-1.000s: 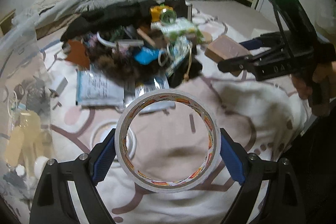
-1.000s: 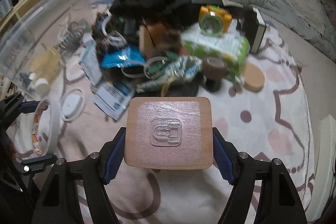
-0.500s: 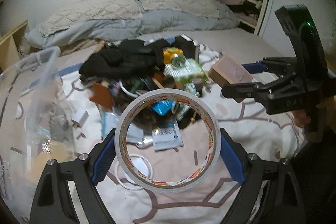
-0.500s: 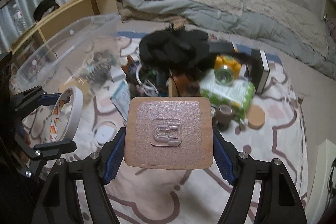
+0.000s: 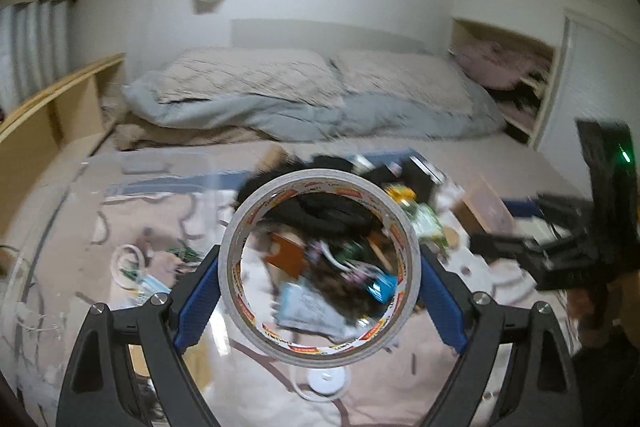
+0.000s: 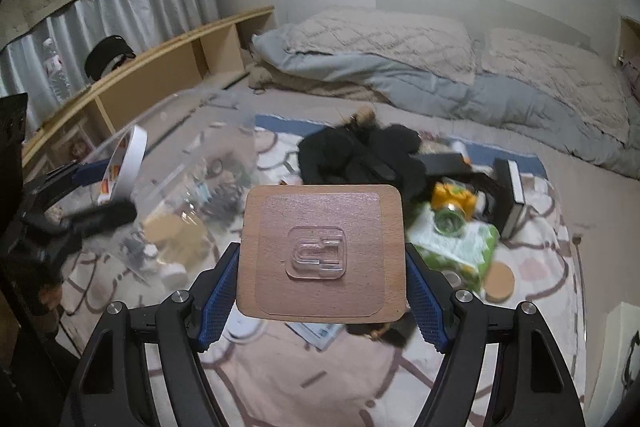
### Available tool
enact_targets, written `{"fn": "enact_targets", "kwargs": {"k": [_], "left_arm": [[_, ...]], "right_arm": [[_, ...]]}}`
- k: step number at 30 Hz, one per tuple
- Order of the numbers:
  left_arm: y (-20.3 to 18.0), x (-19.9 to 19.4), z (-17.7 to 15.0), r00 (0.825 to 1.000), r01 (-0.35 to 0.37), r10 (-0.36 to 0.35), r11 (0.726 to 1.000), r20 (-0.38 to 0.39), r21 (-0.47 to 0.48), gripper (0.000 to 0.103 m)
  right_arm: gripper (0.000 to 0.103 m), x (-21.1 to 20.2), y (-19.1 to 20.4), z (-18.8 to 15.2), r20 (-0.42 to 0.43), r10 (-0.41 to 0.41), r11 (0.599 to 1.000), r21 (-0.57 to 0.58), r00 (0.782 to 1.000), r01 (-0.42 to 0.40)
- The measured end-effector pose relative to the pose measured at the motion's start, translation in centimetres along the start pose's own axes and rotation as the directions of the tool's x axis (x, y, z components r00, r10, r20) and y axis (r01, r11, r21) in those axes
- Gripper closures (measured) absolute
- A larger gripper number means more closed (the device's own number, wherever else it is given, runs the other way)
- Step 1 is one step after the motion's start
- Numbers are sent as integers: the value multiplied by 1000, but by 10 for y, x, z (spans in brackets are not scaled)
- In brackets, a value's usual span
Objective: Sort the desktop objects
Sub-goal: 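Carry the wooden pad and the tape roll over the clear plastic box with both tools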
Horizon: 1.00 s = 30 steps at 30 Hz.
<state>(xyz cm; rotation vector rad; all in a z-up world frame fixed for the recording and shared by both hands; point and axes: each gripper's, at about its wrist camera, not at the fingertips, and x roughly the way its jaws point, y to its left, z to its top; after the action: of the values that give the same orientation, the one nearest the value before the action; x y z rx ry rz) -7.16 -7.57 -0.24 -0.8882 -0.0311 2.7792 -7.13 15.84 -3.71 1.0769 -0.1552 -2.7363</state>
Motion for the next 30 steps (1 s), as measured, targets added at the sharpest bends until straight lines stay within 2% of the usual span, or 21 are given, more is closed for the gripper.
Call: {"fn": "enact_targets", "kwargs": {"k": [9, 14, 17, 20, 25, 30], "left_arm": [[66, -14, 6, 988, -147, 152, 982, 29, -121, 12], [98, -18, 1, 975, -218, 223, 959, 5, -180, 12], [118, -17, -6, 962, -272, 272, 936, -32, -222, 12], [129, -17, -14, 955, -295, 289, 925, -58, -240, 12], [141, -16, -17, 938, -346, 338, 911, -77, -225, 12], [160, -5, -20, 926, -376, 346, 881, -151, -287, 12]], "right_arm": [[26, 0, 44, 26, 56, 87, 995, -47, 995, -84], [26, 3, 73, 40, 73, 133, 988, -84, 988, -126], [26, 7, 92, 50, 87, 145, 984, -119, 986, -134], [26, 14, 113, 64, 97, 141, 978, -167, 985, -124], [26, 27, 137, 89, 96, 175, 971, -180, 980, -156], [26, 36, 149, 100, 106, 252, 962, -140, 962, -236]]}}
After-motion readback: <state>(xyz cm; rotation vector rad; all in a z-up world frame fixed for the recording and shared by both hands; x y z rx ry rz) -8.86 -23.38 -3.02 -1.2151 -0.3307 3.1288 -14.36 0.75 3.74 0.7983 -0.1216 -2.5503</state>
